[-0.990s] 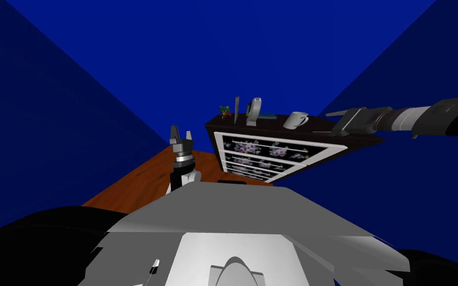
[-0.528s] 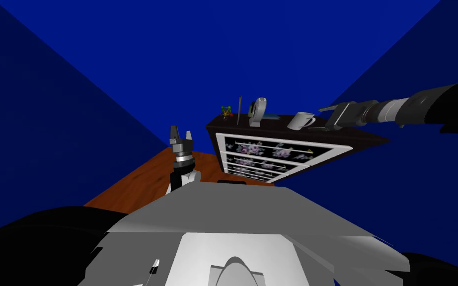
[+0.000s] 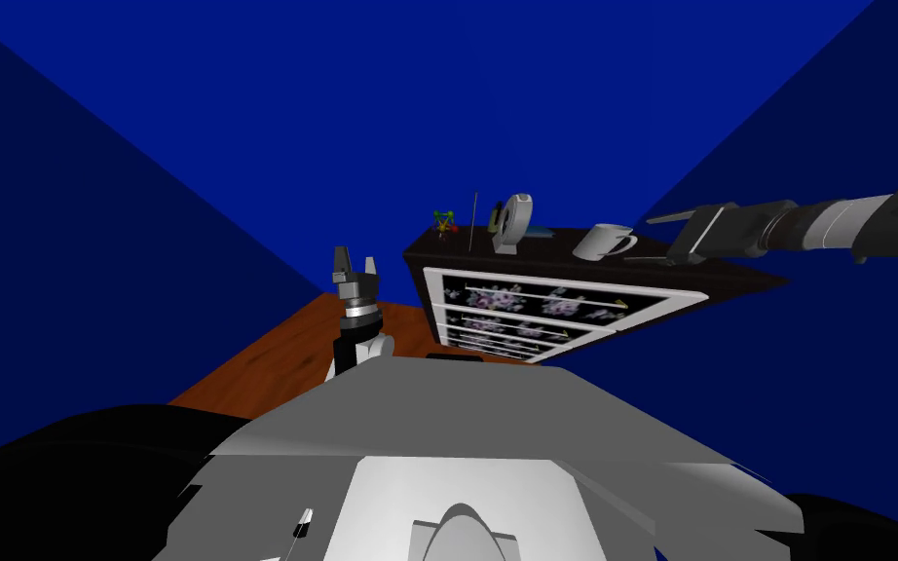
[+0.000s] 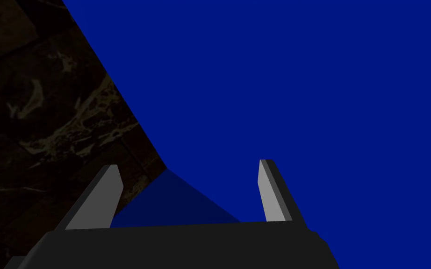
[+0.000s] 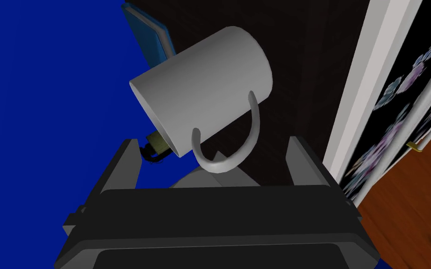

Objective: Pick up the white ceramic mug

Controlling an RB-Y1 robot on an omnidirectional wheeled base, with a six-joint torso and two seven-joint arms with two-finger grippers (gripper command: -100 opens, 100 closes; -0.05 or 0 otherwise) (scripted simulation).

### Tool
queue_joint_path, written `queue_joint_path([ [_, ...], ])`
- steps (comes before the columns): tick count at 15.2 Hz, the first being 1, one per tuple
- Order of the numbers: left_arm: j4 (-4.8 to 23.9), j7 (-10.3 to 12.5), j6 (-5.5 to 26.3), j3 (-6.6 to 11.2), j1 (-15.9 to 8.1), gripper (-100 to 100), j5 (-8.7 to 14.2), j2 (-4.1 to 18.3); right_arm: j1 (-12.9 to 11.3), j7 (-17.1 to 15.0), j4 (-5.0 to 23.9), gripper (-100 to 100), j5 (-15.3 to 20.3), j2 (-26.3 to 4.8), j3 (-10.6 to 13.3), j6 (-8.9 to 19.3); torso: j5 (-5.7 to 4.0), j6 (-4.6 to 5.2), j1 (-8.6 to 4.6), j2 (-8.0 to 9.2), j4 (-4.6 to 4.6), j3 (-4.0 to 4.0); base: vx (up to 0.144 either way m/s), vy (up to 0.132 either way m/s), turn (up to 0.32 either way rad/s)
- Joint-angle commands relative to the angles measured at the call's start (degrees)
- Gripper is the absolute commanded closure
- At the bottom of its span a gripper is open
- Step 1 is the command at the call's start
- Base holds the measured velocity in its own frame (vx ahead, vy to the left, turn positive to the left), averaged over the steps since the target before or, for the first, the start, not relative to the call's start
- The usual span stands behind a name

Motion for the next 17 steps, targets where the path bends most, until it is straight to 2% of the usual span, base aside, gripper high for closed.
queue_joint_path([
  [1,0.00,0.00,0.00,0.00,0.00,0,0.00,0.00,-0.14,1.82,0.36,-100,-0.69,0.34,0.27,-0.62,0.00,0.00,0.00,0.00,0.00,0.00,0.079,0.048,-0.029],
  [2,0.00,0.00,0.00,0.00,0.00,0,0.00,0.00,-0.48,3.79,0.95,-100,-2.39,1.69,0.80,-2.09,0.00,-0.02,-0.05,0.05,0.00,0.02,0.075,0.043,-0.040],
  [4,0.00,0.00,0.00,0.00,0.00,0,0.00,0.00,-0.48,4.47,0.95,-100,-2.39,1.69,0.80,-2.09,-0.02,0.00,-0.10,0.10,0.02,0.06,0.074,0.034,-0.037],
  [5,0.00,0.00,0.00,0.00,-0.01,0,0.00,0.00,-0.82,6.48,1.54,-100,-4.09,3.04,1.33,-3.56,-0.03,-0.01,-0.14,0.14,0.02,0.07,0.073,0.034,-0.039],
  [8,0.00,0.00,0.00,0.00,0.00,0,0.00,0.00,-1.16,9.76,2.13,-100,-5.79,4.39,1.86,-5.02,-0.03,0.03,-0.10,0.08,0.03,0.06,0.101,0.055,-0.063],
  [9,0.00,0.00,0.00,0.00,0.00,0,0.00,0.00,-1.50,11.30,2.71,-100,-7.49,5.73,2.39,-6.49,-0.02,0.00,-0.06,0.06,0.02,0.03,0.120,0.079,-0.056],
  [11,0.00,0.00,0.00,0.00,0.00,0,0.00,0.00,-1.50,12.40,2.71,-100,-7.49,5.73,2.39,-6.49,0.00,0.00,-0.01,0.01,0.00,0.00,0.095,0.056,-0.039],
  [12,0.00,0.00,0.00,0.00,-0.01,0,0.00,0.00,-1.84,14.52,3.30,-100,-9.19,7.08,2.91,-7.96,-0.01,-0.02,-0.06,0.06,0.00,0.03,0.077,0.048,-0.037],
  [13,0.00,0.00,0.00,0.00,0.00,0,0.00,0.00,-1.84,15.05,3.30,-100,-9.19,7.08,2.91,-7.96,-0.02,0.01,-0.08,0.09,0.02,0.05,0.076,0.050,-0.057],
  [14,0.00,0.00,0.00,0.00,0.00,0,0.00,0.00,-2.18,16.55,3.89,-100,-10.89,8.43,3.44,-9.43,-0.02,0.00,-0.09,0.12,0.03,0.07,0.036,0.052,-0.144],
  [15,0.00,0.00,0.00,0.00,0.00,0,0.00,0.00,-2.18,17.62,3.89,-100,-10.89,8.43,3.44,-9.43,-0.02,0.03,-0.09,0.22,0.05,0.13,0.033,0.046,-0.133],
  [17,0.00,0.00,0.00,0.00,-0.01,0,0.00,0.00,-2.15,16.93,3.89,-100,-10.63,8.16,3.40,-9.18,-0.03,0.01,-0.15,0.33,0.08,0.19,0.015,0.024,-0.066],
])
